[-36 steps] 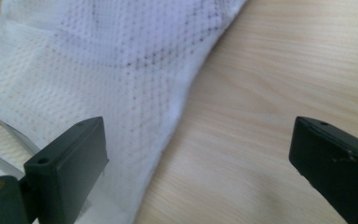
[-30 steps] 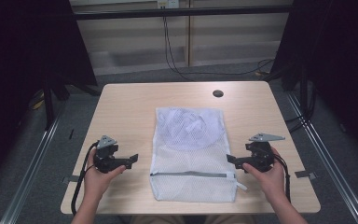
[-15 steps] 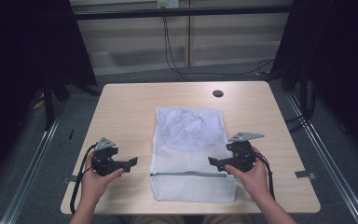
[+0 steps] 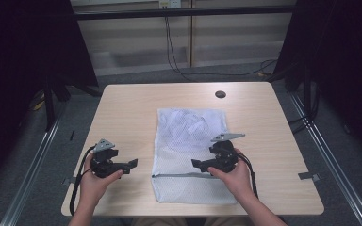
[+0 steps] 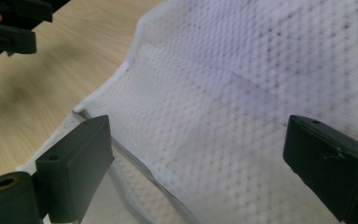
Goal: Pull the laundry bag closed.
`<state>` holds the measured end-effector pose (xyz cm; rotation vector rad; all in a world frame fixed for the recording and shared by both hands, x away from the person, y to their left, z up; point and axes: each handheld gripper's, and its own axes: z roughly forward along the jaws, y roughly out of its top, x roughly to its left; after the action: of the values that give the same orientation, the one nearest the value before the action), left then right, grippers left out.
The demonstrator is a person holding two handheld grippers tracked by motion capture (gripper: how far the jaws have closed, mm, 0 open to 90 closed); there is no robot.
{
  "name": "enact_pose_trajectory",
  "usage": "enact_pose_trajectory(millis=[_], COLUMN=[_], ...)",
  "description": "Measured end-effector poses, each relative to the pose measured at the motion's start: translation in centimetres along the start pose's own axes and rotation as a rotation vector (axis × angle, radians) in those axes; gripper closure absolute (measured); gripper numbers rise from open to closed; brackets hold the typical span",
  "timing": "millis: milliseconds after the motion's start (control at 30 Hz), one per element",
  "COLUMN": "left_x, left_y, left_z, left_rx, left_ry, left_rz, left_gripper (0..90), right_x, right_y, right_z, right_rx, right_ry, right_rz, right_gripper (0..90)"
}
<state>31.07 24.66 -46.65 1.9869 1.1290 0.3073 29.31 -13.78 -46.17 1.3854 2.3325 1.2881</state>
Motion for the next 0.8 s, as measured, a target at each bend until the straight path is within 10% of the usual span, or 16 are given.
enact_pose_trajectory(millis=[800], left_x=[0.3], left_y=[0.0], left_z=[-0.4], left_rx=[-0.005], left_ry=[-0.009], left_rz=[-0.012], left_gripper=[5.9], right_x=[4.2], right_y=[1.2], right_z=[4.2], right_rx=[0.074], right_ry=[0.158], right_rz=[0.028], right_gripper=[24.6])
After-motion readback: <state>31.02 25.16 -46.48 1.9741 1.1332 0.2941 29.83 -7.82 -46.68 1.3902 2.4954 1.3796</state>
